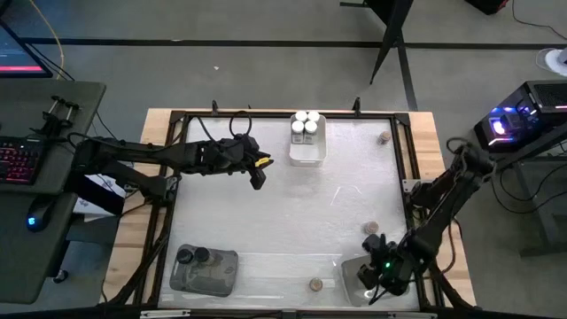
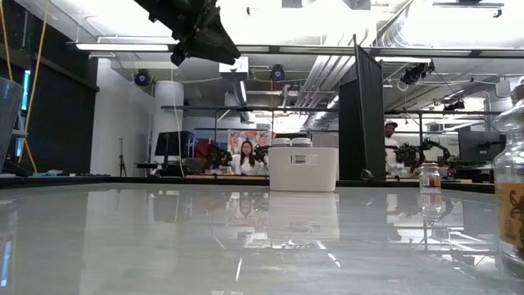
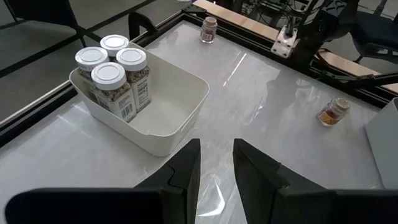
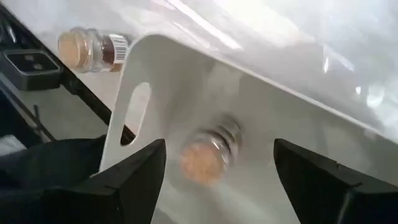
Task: Sort spices by type
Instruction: Put the middle brown seasoning bottle into the gray bin
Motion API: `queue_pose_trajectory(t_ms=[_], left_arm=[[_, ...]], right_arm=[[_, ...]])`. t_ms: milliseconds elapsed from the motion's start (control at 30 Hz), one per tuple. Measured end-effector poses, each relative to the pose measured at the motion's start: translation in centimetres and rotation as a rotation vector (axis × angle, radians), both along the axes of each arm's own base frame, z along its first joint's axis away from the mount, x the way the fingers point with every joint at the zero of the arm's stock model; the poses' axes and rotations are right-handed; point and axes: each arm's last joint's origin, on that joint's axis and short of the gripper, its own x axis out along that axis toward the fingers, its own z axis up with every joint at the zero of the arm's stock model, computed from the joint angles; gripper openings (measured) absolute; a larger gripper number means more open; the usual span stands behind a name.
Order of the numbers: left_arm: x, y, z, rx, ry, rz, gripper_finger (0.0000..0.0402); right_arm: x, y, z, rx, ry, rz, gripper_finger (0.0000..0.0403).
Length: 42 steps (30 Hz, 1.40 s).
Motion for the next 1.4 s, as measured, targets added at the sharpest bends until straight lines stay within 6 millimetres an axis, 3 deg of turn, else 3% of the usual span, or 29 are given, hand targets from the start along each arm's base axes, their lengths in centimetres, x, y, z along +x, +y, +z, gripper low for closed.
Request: queue_pose_trajectory(t_ms=[133, 233, 333, 467, 533, 700, 867, 1000, 1200, 1400], left_arm=[[0.0, 0.0, 0.0, 0.000, 0.005, 0.000, 0.0084], [-0.1, 0.0, -0.1, 0.001, 0.015, 0.000, 0.0084], [-0.1, 0.0, -0.2, 0.001, 0.022, 0.000, 0.0084], [-0.2, 0.0, -0.3, 0.000, 0.039, 0.001, 0.0084], [-0.2, 0.0, -0.3, 0.000, 0.040, 0.001, 0.0084], [-0.2, 0.0, -0.3, 0.001, 0.038, 0.001, 0.0084], [-0.2, 0.0, -0.3, -0.001, 0.037, 0.003, 0.0084], [-0.2, 0.0, -0.3, -0.027, 0.028, 0.007, 0.0084], [-0.2, -0.1, -0.3, -0.040, 0.027, -0.012, 0.0084], [-0.2, -0.1, -0.3, -0.045, 0.026, -0.020, 0.0084]], right_arm=[[-0.8, -1.0, 1.6, 0.140, 0.122, -0.041, 0.0278], [-0.7, -1.2, 1.9, 0.197, 0.182, -0.009, 0.0245], [-0.2, -1.5, 1.7, 0.203, 0.211, 0.012, 0.0180], [0.9, -2.3, 1.3, 0.192, 0.222, 0.012, 0.0045], [1.5, -3.2, 1.6, 0.159, 0.188, -0.004, 0.0016], [2.3, -6.4, 4.1, 0.058, 0.175, -0.076, 0.0057], [1.2, -8.9, 4.2, -0.048, 0.333, -0.091, 0.0108], [0.9, -10.1, 4.0, -0.101, 0.412, -0.083, 0.0173], [1.3, -11.4, 1.9, -0.073, 0.446, -0.021, 0.0263], [1.3, -13.1, 0.1, -0.073, 0.496, -0.015, 0.0292]])
